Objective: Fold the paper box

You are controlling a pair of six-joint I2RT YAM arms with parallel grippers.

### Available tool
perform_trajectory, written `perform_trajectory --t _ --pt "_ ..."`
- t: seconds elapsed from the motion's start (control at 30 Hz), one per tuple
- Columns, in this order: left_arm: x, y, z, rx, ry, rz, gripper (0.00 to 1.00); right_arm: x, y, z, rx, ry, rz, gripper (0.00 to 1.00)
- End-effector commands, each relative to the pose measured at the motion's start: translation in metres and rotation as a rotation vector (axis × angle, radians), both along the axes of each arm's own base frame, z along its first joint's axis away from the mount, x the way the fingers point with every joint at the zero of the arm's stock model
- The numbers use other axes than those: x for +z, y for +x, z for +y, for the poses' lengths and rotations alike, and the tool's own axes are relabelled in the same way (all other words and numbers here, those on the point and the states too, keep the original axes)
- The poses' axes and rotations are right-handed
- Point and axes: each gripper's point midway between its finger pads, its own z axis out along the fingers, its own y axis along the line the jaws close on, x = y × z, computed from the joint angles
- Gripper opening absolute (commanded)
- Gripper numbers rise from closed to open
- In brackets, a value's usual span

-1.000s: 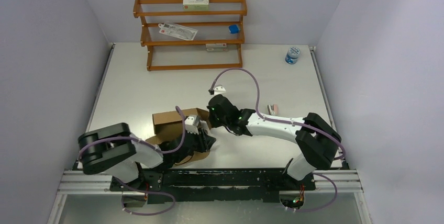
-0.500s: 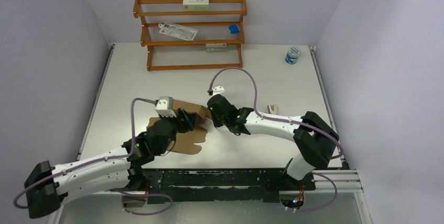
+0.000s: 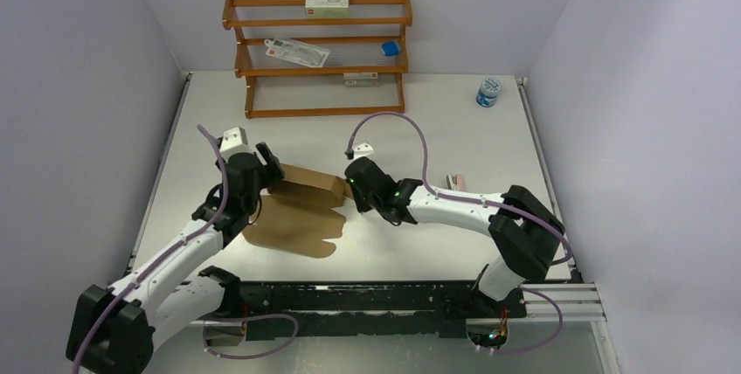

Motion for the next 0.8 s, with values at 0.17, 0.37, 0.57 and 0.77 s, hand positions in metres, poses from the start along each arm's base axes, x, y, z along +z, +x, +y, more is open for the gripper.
perform_trajectory --t 0.17,0.37,0.57,0.77 --pt "-0.017 0.022 0.000 -0.079 -0.094 0.060 0.72 0.008 0.004 0.007 0.010 0.007 -0.008 0.00" --pt "-0.030 0.019 -0.004 -0.102 -0.132 0.082 0.58 0.014 0.005 0.009 0.009 0.017 -0.016 0.00" --pt "-0.044 0.002 -0.021 -0.180 -0.226 0.105 0.47 0.023 0.004 0.016 -0.013 0.064 0.007 0.00" --pt "-0.043 -0.011 -0.032 -0.231 -0.288 0.105 0.45 0.022 0.005 0.023 -0.030 0.078 0.037 0.00"
